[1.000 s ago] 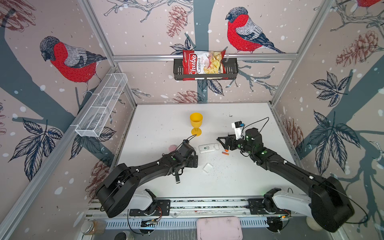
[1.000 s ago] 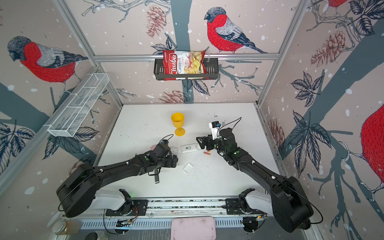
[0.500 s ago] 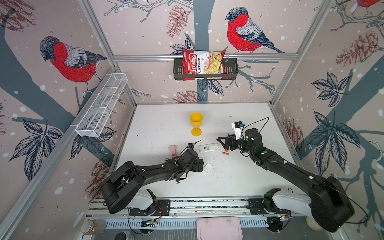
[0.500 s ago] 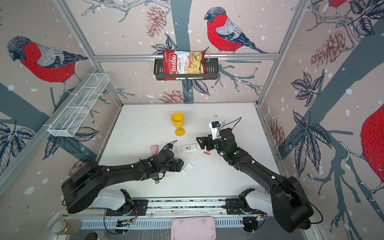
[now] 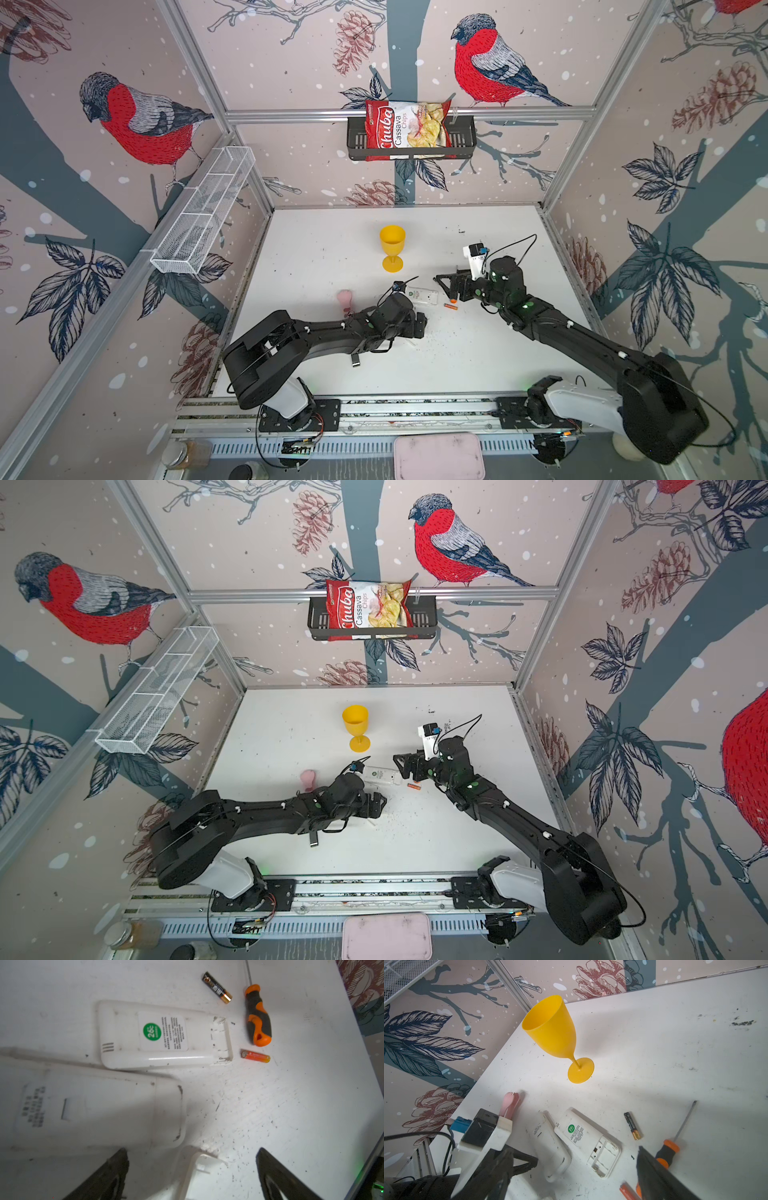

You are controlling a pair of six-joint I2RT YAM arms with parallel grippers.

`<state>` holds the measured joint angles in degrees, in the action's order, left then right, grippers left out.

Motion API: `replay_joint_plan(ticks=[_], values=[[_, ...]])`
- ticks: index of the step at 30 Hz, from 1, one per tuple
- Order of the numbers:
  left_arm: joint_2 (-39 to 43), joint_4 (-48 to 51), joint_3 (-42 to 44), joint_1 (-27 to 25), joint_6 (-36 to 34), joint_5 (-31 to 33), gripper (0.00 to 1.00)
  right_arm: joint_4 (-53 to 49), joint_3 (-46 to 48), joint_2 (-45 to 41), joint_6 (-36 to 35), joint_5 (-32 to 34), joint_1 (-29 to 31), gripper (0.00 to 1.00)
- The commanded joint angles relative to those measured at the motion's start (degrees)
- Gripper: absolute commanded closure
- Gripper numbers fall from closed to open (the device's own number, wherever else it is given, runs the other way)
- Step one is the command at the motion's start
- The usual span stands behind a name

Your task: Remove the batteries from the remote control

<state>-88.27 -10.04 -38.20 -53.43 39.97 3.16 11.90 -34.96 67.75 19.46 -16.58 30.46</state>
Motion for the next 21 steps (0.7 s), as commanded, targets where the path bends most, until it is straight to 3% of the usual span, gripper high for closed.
replay_joint_plan(ticks=[1,9,11,17,21], values=[[0.8,-2.0,-1.3,0.0,-3.2,-0.5,0.05,0.6,-0.2,-0.6,-0.7,1.2,0.1,0.08],[11.3,9.0,-5.3,0.1,-14.6,7.0,0.04,1.2,1.3,-3.7,0.1,3.2,-1.1,0.08],[13.7,9.1,-5.3,0.2,-21.0,7.2,0.04,1.8,1.9,-4.5,0.6,3.2,-1.8,0.08],[19.3,7.4,-4.3,1.1,-42.1,2.0,0.04,3.4,3.6,-6.7,2.2,1.4,-4.2,0.08],[19.3,10.8,-5.2,7.8,-48.4,-5.4,0.04,4.0,4.2,-7.7,2.9,0.1,-5.3,0.08]])
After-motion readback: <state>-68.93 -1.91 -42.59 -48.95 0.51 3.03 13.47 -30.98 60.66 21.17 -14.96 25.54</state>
